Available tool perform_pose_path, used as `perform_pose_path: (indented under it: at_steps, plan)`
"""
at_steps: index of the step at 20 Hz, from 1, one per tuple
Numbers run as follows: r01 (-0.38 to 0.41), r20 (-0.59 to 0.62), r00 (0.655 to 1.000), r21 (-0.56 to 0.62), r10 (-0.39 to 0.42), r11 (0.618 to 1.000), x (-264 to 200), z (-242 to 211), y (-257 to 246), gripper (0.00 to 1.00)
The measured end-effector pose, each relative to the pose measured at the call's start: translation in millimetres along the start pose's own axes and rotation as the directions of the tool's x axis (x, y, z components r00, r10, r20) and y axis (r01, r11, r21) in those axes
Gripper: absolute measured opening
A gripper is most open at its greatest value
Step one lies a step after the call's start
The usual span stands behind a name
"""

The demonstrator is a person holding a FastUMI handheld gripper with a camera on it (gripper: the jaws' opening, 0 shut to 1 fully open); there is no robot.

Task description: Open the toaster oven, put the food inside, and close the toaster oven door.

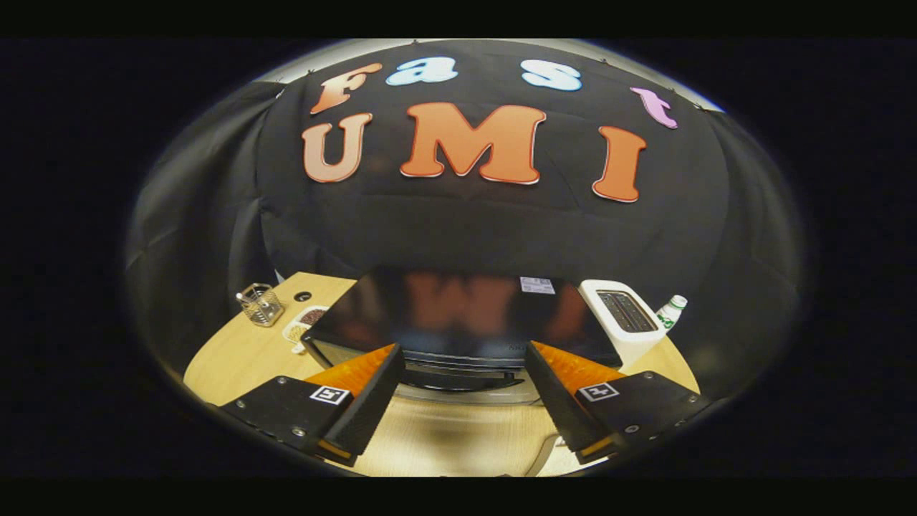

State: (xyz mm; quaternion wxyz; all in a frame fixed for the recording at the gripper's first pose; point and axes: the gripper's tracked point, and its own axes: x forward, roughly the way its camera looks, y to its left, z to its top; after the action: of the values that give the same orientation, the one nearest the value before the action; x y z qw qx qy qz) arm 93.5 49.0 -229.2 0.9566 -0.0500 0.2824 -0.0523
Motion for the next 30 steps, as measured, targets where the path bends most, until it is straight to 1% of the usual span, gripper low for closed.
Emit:
perform_pose_path:
  at_steps: [4,5,6,7,9,12,17,20,21,22,24,25,27,30]
  plan:
    - [0.036,-0.047,0.998,0.008,-0.036,0.999,15,-14,1,1.0]
    - [0.023,-0.052,0.998,0.026,-0.021,0.999,17,-18,5,1.0]
    - [0.001,-0.042,0.999,0.072,0.002,0.997,20,-17,13,1.0]
    - [0.0,-0.037,0.999,0.088,0.004,0.996,17,-18,15,0.99]
    - [-0.003,-0.006,1.0,0.066,0.003,0.998,16,-19,18,0.98]
    - [-0.017,0.032,0.999,0.087,0.014,0.996,15,-18,17,0.94]
    - [-0.071,0.026,0.997,0.068,0.07,0.995,-3,-33,17,0.92]
    - [-0.104,-0.023,0.994,0.062,0.105,0.993,-25,-56,22,0.91]
    - [-0.129,-0.041,0.99,0.067,0.132,0.989,-32,-64,26,0.92]
    - [-0.159,-0.084,0.983,0.076,0.166,0.984,-39,-78,32,0.91]
    - [-0.204,-0.18,0.957,0.143,0.228,0.969,-52,-108,39,0.91]
    - [-0.206,-0.216,0.945,0.189,0.245,0.96,-54,-121,41,0.92]
    - [-0.184,-0.275,0.929,0.237,0.248,0.954,-48,-147,33,0.91]
    - [-0.167,-0.289,0.929,0.231,0.232,0.958,-38,-155,23,0.91]
